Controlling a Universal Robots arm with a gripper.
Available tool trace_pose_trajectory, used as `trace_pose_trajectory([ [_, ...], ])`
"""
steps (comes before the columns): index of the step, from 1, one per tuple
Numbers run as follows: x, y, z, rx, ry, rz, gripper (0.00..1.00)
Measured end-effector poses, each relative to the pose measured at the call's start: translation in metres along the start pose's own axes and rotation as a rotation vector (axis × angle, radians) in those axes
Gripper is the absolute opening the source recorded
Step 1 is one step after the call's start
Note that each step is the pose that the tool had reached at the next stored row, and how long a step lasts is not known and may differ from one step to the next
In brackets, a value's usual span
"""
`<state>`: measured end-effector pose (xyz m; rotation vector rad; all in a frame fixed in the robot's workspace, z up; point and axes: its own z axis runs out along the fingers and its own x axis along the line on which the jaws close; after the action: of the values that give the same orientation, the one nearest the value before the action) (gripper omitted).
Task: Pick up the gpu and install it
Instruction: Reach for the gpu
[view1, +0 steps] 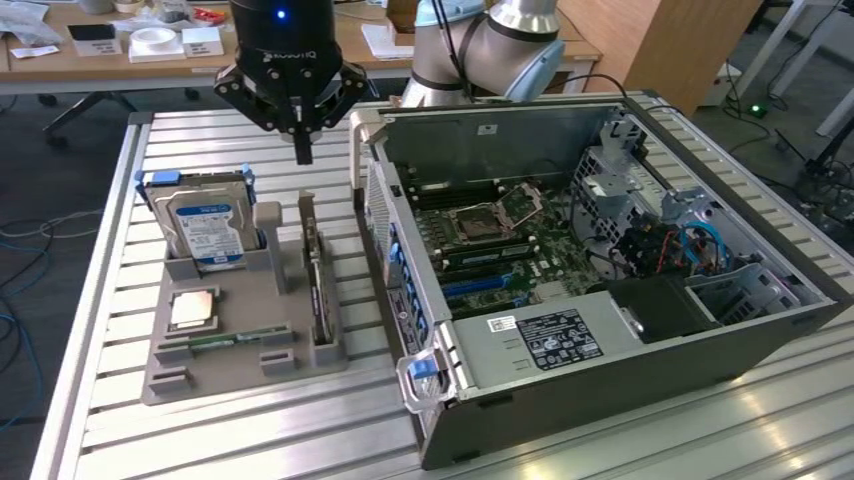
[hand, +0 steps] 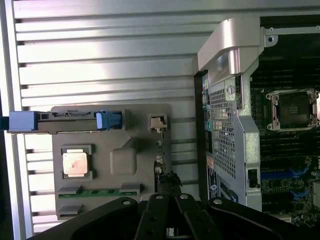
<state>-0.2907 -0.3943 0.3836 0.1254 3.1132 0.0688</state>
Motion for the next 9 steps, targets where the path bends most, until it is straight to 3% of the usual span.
trace_pose_trajectory([
  [9,0.0005,-0.0018,-0.0001,0.0000,0.0000,0.000,0.11],
])
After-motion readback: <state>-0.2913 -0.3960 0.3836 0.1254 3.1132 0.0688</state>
